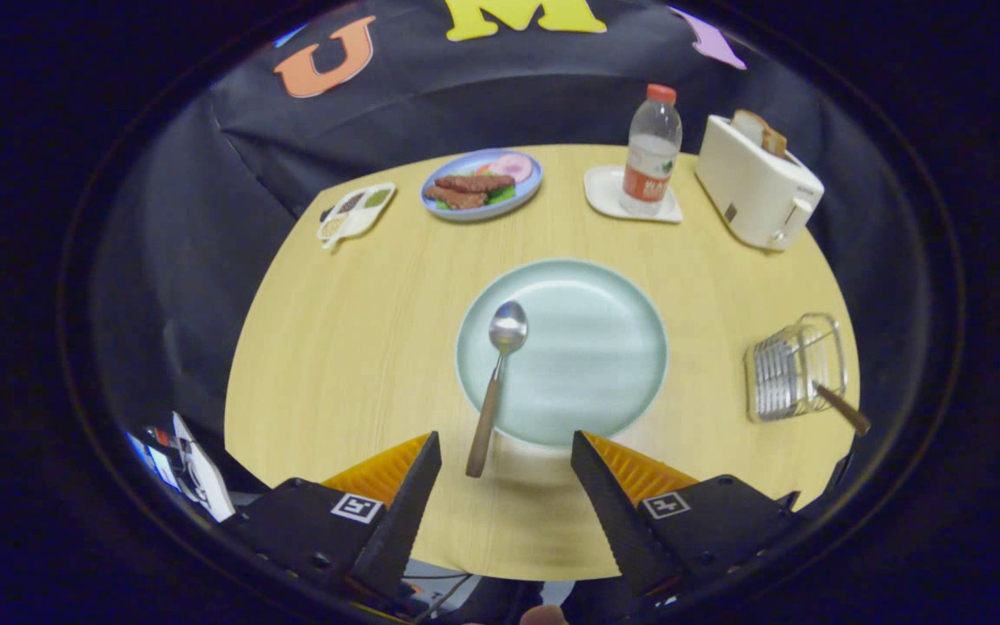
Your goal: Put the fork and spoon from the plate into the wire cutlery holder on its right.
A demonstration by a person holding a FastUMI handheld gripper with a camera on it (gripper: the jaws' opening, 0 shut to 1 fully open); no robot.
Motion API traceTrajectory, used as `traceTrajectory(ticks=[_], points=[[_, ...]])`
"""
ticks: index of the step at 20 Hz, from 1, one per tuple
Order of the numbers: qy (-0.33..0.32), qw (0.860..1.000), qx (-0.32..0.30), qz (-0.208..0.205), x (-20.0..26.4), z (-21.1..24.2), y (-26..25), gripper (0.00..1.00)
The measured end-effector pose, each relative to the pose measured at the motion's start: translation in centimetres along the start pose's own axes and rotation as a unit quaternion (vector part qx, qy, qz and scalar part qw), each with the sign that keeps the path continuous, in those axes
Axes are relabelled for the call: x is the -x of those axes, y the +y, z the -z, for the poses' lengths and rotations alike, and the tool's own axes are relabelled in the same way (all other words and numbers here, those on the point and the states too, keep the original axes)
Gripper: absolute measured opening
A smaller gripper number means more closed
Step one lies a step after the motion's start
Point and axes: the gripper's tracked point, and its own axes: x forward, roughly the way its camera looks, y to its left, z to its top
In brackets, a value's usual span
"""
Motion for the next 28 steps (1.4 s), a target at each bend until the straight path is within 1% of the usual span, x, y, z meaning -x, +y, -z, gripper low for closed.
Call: traceTrajectory(ticks=[1, 4, 5, 7, 8, 9, 12, 13, 14, 15, 17, 20, 23, 28], points=[[0.018, 1.000, -0.012, 0.001, -1.1, 0.7, 0.3, 0.92], [0.058, 0.998, -0.031, 0.008, -3.4, 2.0, 0.8, 0.82], [0.066, 0.997, -0.034, 0.010, -3.9, 2.1, 0.8, 0.82], [0.080, 0.996, -0.041, 0.019, -4.7, 2.1, 0.8, 0.73], [0.087, 0.995, -0.045, 0.019, -5.3, 2.2, 0.8, 0.66], [0.092, 0.994, -0.048, 0.021, -5.6, 2.3, 0.7, 0.66], [0.102, 0.993, -0.054, 0.030, -5.9, 1.8, 0.5, 0.25], [0.099, 0.993, -0.050, 0.030, -6.3, 1.9, 0.2, 0.21], [0.100, 0.993, -0.045, 0.033, -6.0, 1.7, 0.0, 0.14], [0.093, 0.994, -0.038, 0.033, -5.4, 1.4, 0.0, 0.14], [0.086, 0.995, -0.040, 0.041, -4.4, 1.0, -0.5, 0.04], [0.082, 0.995, -0.052, 0.028, -2.9, 0.3, -1.1, 0.04], [0.070, 0.996, -0.047, 0.020, -0.1, -0.5, -2.3, 0.04], [0.046, 0.998, -0.045, 0.015, 4.1, -1.9, -5.7, 0.04]])
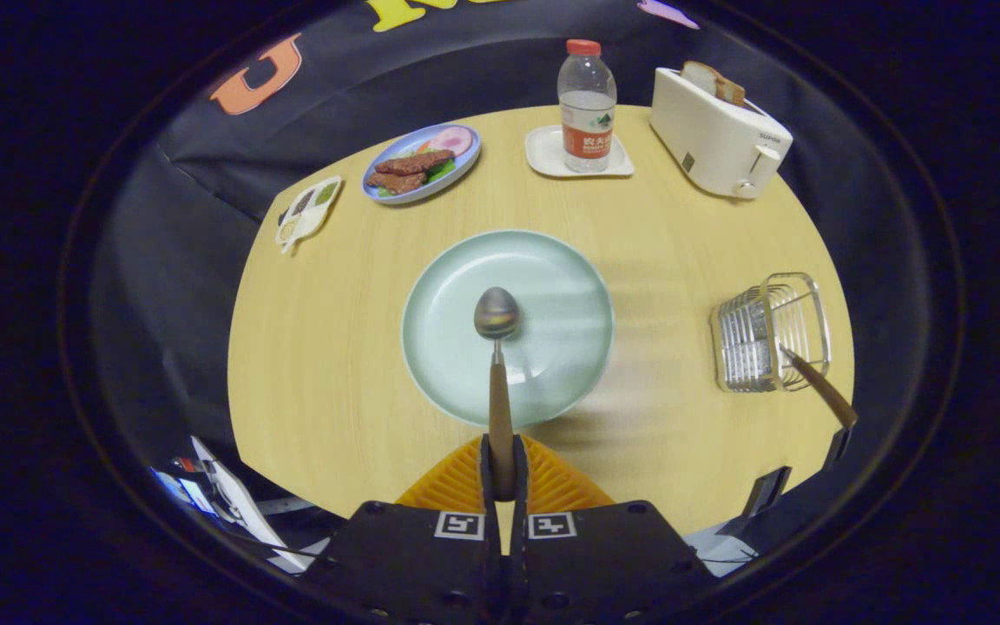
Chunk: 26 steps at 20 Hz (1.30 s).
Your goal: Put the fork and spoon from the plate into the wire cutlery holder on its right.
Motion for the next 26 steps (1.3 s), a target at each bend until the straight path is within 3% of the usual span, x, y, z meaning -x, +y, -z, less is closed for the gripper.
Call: traceTrajectory(ticks=[4, 12, 16, 26], points=[[-0.019, 1.000, 0.000, -0.003, 4.7, -1.1, -3.5, 0.04], [-0.023, 0.999, -0.018, 0.046, 13.5, -1.0, -15.3, 0.04], [0.012, 0.998, -0.044, 0.050, 13.7, -0.2, -18.8, 0.04], [0.098, 0.990, -0.091, 0.033, 10.8, -0.5, -21.3, 0.04]])
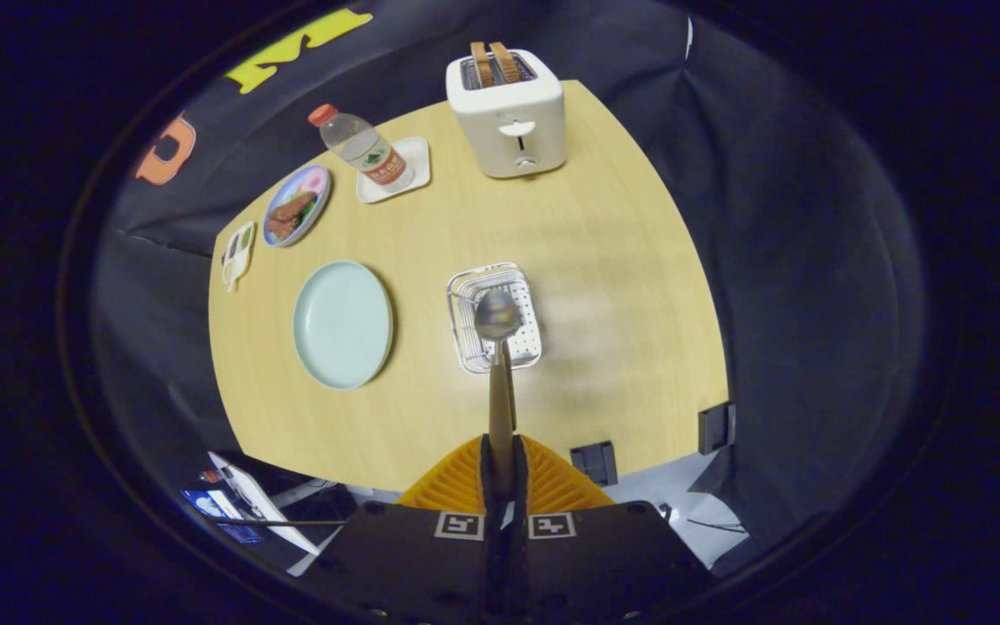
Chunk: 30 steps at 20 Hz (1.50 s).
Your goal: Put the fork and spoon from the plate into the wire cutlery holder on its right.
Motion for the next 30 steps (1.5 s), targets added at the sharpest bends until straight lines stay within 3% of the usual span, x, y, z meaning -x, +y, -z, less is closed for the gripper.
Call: traceTrajectory(ticks=[7, 12, 15, 18, 21, 22, 23, 26, 28, 30], points=[[0.012, 1.000, -0.023, -0.011, -1.3, -2.0, -0.4, 0.06], [0.005, 0.999, -0.026, -0.027, -1.0, -2.9, -0.3, 0.15], [-0.012, 0.999, -0.022, -0.038, -0.7, -2.8, 0.2, 0.28], [-0.044, 0.998, -0.010, -0.046, 0.6, -3.3, 0.8, 0.50], [-0.141, 0.988, 0.044, -0.051, 3.2, -4.7, 2.1, 0.71], [-0.203, 0.975, 0.068, -0.059, 4.8, -6.0, 3.0, 0.78], [-0.267, 0.957, 0.092, -0.059, 6.4, -7.0, 3.8, 0.78], [-0.440, 0.885, 0.140, -0.054, 12.2, -7.5, 4.9, 0.78], [-0.521, 0.840, 0.149, -0.039, 15.8, -6.6, 4.8, 0.79], [-0.570, 0.807, 0.149, -0.033, 19.1, -4.5, 5.3, 0.80]])
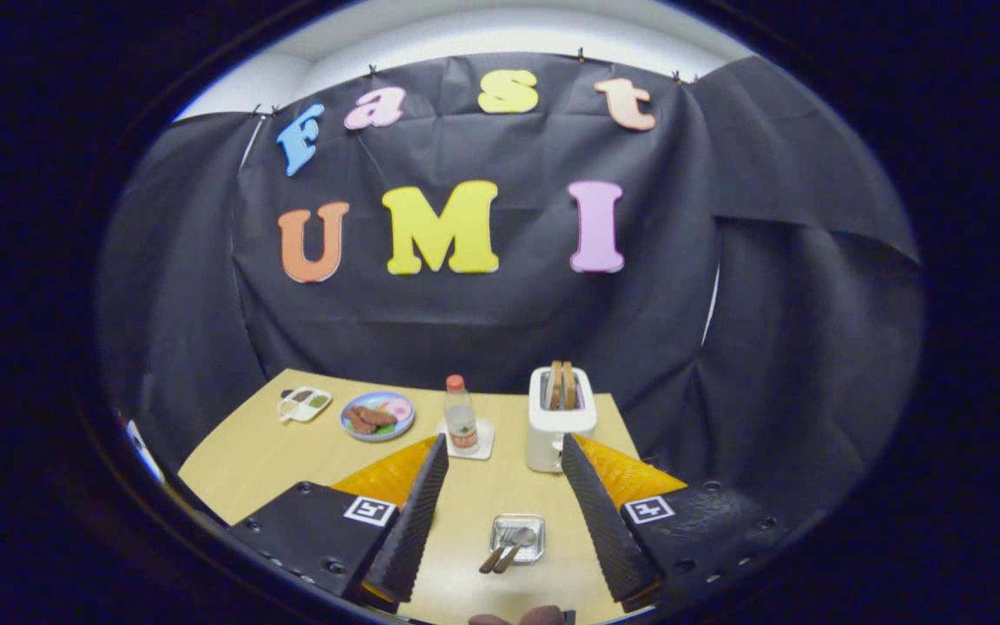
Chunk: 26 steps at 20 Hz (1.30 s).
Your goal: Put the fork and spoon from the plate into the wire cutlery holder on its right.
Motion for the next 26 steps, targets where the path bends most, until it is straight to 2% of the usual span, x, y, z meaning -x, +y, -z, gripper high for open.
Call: traceTrajectory(ticks=[4, 8, 11, 26], points=[[-0.102, 0.995, -0.018, 0.012, 3.0, -2.7, 1.7, 0.89], [-0.180, 0.982, 0.013, 0.051, 5.5, -4.3, 2.0, 0.91], [-0.181, 0.982, 0.025, 0.052, 5.5, -3.0, 3.2, 0.92], [-0.177, 0.983, 0.026, 0.038, 5.2, -2.6, 5.6, 0.94]])
